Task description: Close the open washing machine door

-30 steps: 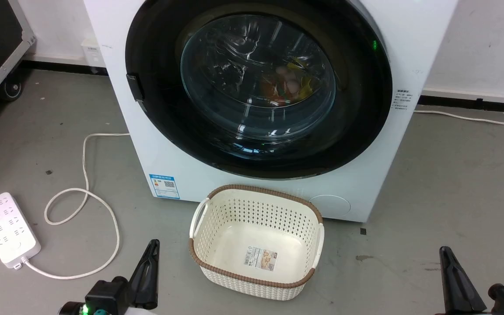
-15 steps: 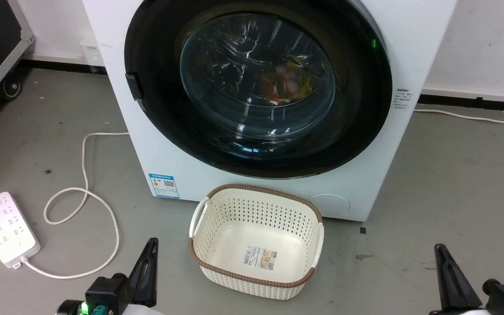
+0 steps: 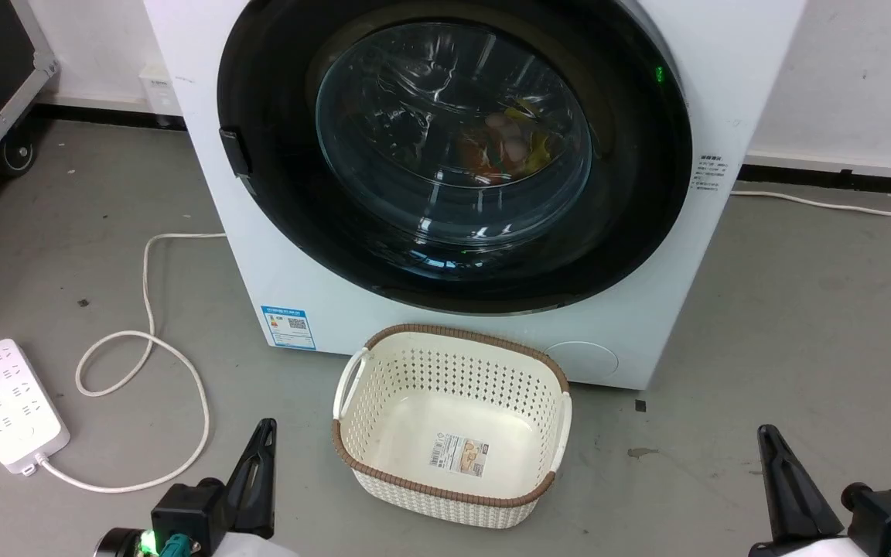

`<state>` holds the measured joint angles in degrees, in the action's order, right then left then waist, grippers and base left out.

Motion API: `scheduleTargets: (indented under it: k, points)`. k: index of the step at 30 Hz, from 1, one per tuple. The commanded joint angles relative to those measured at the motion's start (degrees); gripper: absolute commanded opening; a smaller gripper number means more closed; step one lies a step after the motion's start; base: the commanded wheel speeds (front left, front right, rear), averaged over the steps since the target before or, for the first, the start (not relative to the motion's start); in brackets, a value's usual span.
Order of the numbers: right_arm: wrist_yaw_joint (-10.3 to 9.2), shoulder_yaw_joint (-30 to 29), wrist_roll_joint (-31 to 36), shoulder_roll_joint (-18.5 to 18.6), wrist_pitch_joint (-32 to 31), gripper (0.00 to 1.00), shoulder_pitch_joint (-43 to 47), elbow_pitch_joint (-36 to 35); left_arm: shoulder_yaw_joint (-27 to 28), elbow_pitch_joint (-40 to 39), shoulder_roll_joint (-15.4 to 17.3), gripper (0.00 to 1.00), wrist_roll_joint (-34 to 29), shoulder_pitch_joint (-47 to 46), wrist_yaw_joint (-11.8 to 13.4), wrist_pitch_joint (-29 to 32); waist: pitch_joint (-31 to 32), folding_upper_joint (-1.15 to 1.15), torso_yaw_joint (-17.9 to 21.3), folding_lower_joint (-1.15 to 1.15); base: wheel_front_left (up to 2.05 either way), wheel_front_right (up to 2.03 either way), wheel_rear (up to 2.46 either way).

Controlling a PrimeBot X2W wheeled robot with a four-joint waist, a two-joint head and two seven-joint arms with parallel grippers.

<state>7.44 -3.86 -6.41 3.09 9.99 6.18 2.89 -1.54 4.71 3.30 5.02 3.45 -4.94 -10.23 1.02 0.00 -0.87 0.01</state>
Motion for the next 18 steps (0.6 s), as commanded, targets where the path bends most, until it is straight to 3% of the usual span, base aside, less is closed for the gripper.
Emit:
scheduleTargets:
  k: [1,18]
  points:
    - [0.01,0.2,0.6,-0.1,-0.3,0.0,-1.0,-0.5,0.1,-0.4,0.0,0.0,-0.7,-0.9,0.4,0.4,0.0,0.0,0.0,-0.01,0.0,0.0,0.0]
    - [0.02,1.0,1.8,-0.1,-2.4,0.0,-2.1,-1.0,0.4,-1.3,-0.1,0.0,-1.6,-1.5,1.4,2.5,-0.2,0.0,0.2,-0.01,0.0,0.0,0.0]
